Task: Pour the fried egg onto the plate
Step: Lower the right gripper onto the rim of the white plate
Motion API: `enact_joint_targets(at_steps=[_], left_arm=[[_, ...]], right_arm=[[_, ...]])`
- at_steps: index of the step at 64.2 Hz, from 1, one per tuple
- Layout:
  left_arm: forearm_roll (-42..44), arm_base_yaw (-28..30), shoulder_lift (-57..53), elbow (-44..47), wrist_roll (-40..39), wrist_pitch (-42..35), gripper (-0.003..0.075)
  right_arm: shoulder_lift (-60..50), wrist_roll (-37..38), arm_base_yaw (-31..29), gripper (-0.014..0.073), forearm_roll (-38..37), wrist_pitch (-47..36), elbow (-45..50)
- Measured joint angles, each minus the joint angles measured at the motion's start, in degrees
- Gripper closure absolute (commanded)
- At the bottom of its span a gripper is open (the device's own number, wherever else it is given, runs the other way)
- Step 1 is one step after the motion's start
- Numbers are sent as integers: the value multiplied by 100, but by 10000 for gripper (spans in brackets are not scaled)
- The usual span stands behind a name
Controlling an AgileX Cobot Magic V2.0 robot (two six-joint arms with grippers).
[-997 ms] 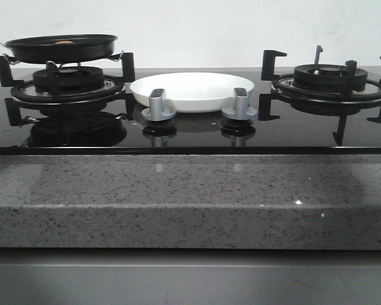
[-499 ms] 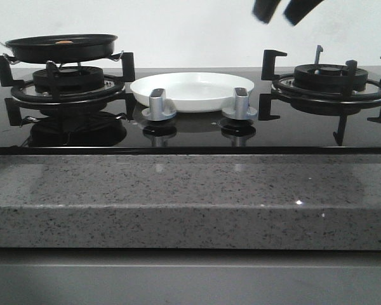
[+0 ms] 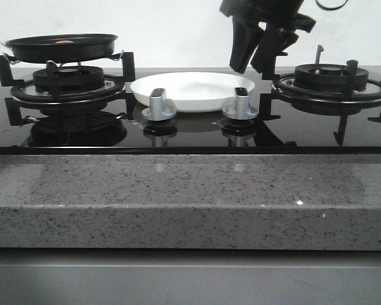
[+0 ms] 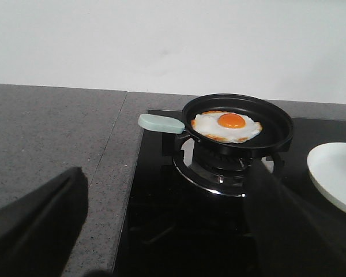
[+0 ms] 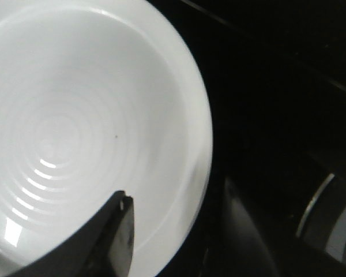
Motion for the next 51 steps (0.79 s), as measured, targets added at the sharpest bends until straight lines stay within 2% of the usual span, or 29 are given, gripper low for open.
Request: enact_joint_targets(at_steps=[23,25,30,37,51], left_arm=[[0,0,0,0,0,0,178],[0,0,0,0,0,0,178],[0,0,0,0,0,0,178],[0,0,0,0,0,0,178],[0,0,0,0,0,0,178]], right_arm=[[275,-61,0,237,0,0,-12],[275,-61,0,259,0,0,-12],[275,-72,0,386,0,0,-12],[275,-72,0,517,0,0,-12],[275,10,-11,661,13,-176,-34]])
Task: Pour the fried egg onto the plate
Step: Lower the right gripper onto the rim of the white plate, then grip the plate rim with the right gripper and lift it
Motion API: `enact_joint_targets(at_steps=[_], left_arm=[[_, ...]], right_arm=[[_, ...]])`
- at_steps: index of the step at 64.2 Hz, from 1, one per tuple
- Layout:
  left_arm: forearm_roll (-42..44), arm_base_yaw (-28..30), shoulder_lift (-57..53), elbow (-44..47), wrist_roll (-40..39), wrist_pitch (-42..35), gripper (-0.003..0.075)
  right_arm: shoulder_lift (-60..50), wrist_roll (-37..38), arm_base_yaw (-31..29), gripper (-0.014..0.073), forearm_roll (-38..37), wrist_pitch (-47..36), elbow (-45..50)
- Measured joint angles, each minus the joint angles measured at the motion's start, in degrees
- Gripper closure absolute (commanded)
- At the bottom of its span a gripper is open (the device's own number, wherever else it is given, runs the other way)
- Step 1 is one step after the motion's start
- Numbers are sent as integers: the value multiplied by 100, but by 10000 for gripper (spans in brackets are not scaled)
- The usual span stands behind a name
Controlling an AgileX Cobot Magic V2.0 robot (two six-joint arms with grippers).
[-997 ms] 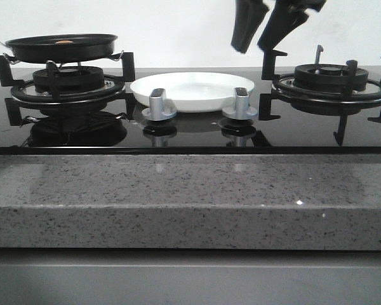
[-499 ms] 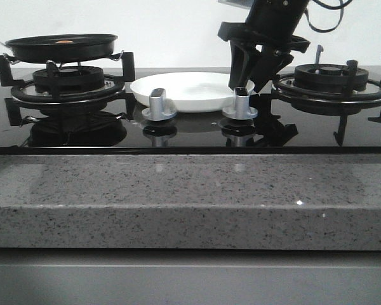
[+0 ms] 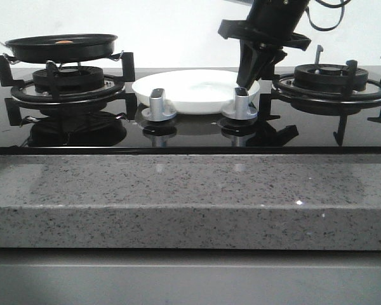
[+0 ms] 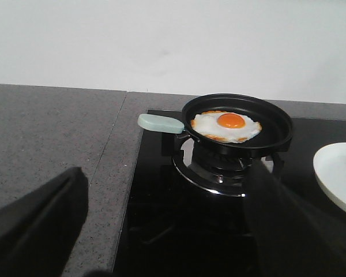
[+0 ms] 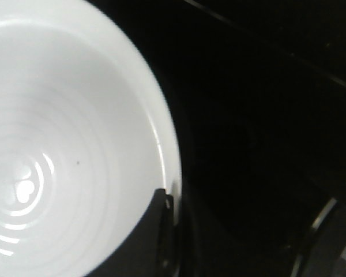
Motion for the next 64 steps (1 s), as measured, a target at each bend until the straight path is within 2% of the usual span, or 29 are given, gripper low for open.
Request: enact_joint_targets(at_steps=[27,46,53,64], left_arm=[[0,0,0,0,0,0,178],[0,0,0,0,0,0,178],[0,0,0,0,0,0,178],[0,0,0,0,0,0,178]], right_arm=[[-22,132,-118,661,270,106,-478],[-569,269,-263,661,363,198,-516],[-932,324,-238,661,405,198,-196],[-1546,284,-108,661,431,198,883]])
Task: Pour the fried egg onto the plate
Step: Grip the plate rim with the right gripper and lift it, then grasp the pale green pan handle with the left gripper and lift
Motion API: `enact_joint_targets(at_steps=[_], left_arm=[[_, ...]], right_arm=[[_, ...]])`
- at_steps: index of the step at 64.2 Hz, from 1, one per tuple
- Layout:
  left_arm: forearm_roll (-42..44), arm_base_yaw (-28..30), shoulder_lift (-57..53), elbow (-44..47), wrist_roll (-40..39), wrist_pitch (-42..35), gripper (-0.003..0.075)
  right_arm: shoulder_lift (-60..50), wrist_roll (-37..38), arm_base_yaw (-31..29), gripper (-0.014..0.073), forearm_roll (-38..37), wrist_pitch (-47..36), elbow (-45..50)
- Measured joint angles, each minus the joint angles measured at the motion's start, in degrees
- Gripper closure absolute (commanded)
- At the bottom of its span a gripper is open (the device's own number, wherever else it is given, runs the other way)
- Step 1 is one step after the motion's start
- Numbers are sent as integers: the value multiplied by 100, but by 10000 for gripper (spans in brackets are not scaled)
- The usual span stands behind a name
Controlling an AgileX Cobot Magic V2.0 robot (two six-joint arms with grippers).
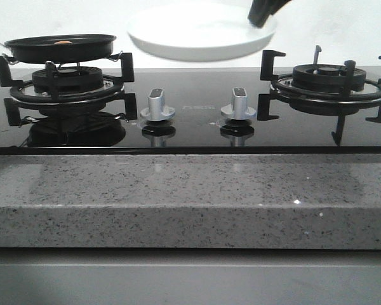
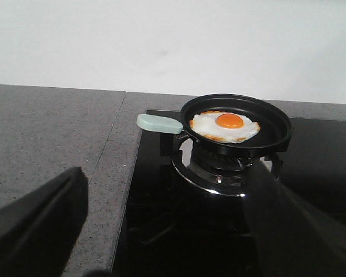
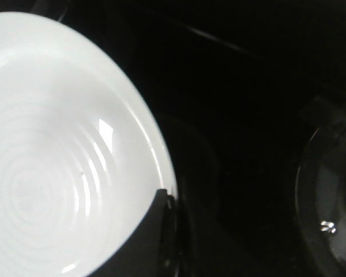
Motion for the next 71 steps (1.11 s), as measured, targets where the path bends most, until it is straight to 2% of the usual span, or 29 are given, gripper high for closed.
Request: enact_joint_targets(at_steps=[17,39,48,57,71], left_arm=[[0,0,0,0,0,0,178],[0,0,0,-10,0,-81,178],[-539,52,191,-152,-194,-108,177],[-1143,294,841,-554,-501,-83,172],[-2081,1107,2130,-1663,-578,808,173]], right_arm=[[-600,-175,237,661,11,9,1365],[-714,-208,250,661,45,-42,1498],[-714,-208,250,661,50,-42,1498],[-714,-208,250,661,59,-42,1498],[-704,-208,250,661,63,-42,1498]])
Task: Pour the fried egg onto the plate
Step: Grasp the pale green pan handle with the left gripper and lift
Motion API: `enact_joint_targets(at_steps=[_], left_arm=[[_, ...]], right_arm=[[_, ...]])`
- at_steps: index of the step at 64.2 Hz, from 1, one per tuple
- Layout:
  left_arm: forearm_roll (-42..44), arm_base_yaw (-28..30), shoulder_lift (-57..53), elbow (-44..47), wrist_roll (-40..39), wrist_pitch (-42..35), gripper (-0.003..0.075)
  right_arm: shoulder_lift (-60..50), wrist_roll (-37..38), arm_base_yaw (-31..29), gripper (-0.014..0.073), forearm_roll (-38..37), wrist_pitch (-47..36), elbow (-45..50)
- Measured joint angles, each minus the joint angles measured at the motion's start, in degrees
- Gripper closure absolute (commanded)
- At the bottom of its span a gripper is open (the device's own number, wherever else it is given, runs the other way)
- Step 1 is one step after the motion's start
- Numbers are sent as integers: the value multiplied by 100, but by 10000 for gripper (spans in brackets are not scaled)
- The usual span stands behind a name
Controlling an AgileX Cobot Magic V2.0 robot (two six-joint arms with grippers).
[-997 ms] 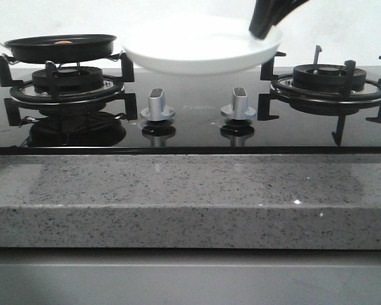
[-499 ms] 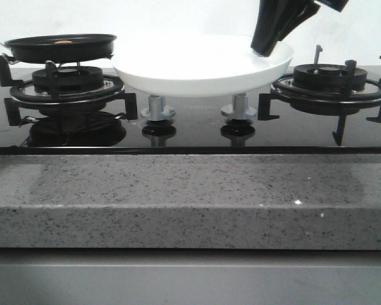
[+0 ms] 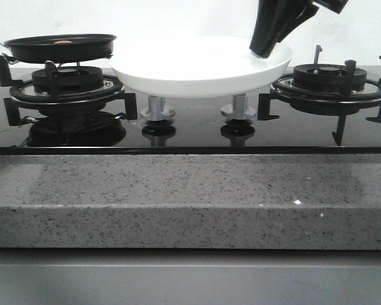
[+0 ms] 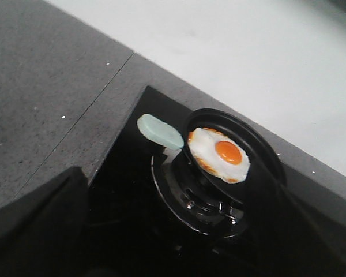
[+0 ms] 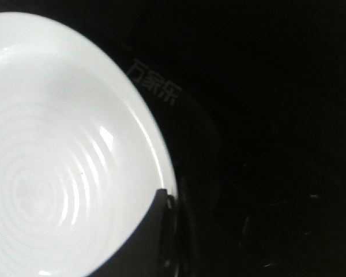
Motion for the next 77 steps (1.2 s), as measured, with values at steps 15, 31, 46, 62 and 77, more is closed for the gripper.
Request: enact_joint_targets(at_steps=[15,31,46,62,77], left_arm=[[-1555,713,1427,-909,840,912,173],[-3955,1192,2926,-1435,2275,1767,173],[-4700,1228,4006,-1939,2674,2215,176],[-5079,1159,4612,-2327,2842,2361,177],[-5294,757,5017,-2525,2964,2275,262]], right_arm=[[0,0,0,661,0,0,0],[0,0,0,661,0,10,0],[8,0,0,661,0,10,0],[8,-10,0,661,0,10,0],[8,-10,0,661,0,10,0]])
